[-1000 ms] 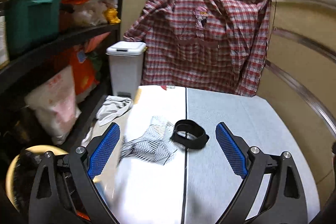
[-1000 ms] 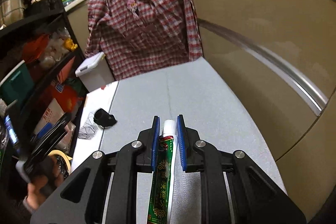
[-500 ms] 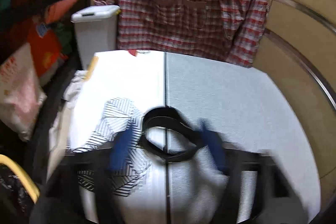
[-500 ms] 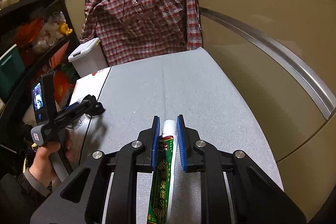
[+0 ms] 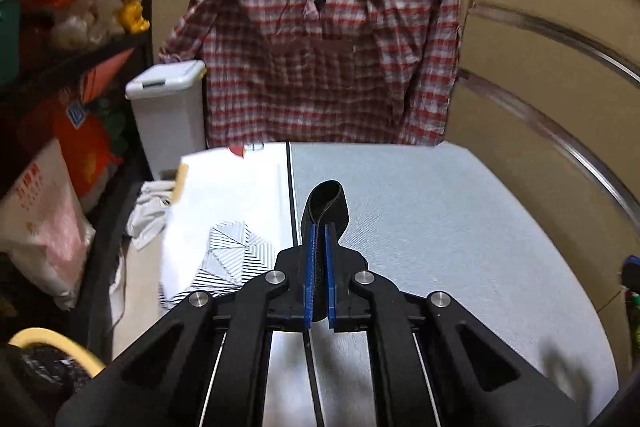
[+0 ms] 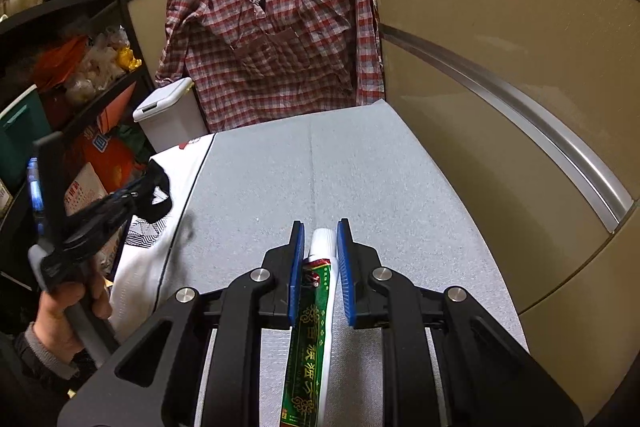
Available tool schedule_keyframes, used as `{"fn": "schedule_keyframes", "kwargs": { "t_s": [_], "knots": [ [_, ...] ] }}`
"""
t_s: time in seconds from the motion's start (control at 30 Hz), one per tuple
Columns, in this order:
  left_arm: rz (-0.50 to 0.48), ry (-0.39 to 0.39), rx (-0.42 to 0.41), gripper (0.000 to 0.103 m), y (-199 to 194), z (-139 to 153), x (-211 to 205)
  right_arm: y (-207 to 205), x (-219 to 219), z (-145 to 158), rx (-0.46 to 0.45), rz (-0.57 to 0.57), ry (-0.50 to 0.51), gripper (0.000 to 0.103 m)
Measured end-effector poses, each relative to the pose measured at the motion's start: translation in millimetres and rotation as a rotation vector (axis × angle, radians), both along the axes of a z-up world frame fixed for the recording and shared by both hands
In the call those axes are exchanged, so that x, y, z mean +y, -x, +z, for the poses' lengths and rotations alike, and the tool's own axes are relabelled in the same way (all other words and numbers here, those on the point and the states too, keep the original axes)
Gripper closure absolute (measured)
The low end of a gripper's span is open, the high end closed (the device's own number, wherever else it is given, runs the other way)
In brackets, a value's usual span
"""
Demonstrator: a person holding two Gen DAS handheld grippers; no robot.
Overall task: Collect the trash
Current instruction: 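Grasp the black elastic band with the left gripper while the right gripper holds the toothpaste, then carry the black band and toothpaste over the trash bin with both grippers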
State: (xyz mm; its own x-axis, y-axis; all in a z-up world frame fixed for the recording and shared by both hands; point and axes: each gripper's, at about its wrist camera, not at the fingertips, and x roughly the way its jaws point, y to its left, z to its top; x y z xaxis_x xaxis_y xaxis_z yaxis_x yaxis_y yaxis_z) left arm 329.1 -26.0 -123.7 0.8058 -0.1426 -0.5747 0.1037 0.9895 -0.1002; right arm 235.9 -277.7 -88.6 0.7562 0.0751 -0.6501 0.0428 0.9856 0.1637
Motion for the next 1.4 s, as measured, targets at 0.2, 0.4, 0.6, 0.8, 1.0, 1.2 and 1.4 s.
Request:
{"fn": "schedule_keyframes", "kwargs": {
  "t_s": [0.2,0.4,0.6,0.8,1.0,1.2,1.4],
  "knots": [
    [0.024,-0.054,-0.049,0.098,52,42,8,13,9,16,-0.047,0.031,-0.020,0.086],
    [0.084,-0.093,-0.057,0.098,104,68,24,31,42,32,-0.099,0.119,0.015,0.086],
    [0.153,-0.132,-0.033,0.098,162,86,54,57,99,40,-0.113,0.260,0.009,0.086],
    [0.250,-0.171,-0.033,0.098,209,108,95,90,167,56,-0.163,0.414,-0.012,0.086],
    [0.328,-0.186,-0.036,0.098,241,117,135,110,218,63,-0.175,0.522,-0.032,0.086],
    [0.381,-0.193,-0.038,0.098,250,111,168,118,266,53,-0.133,0.587,-0.046,0.086],
    [0.416,-0.190,-0.019,0.098,237,99,193,105,302,40,-0.089,0.607,-0.040,0.086]
  ]
}}
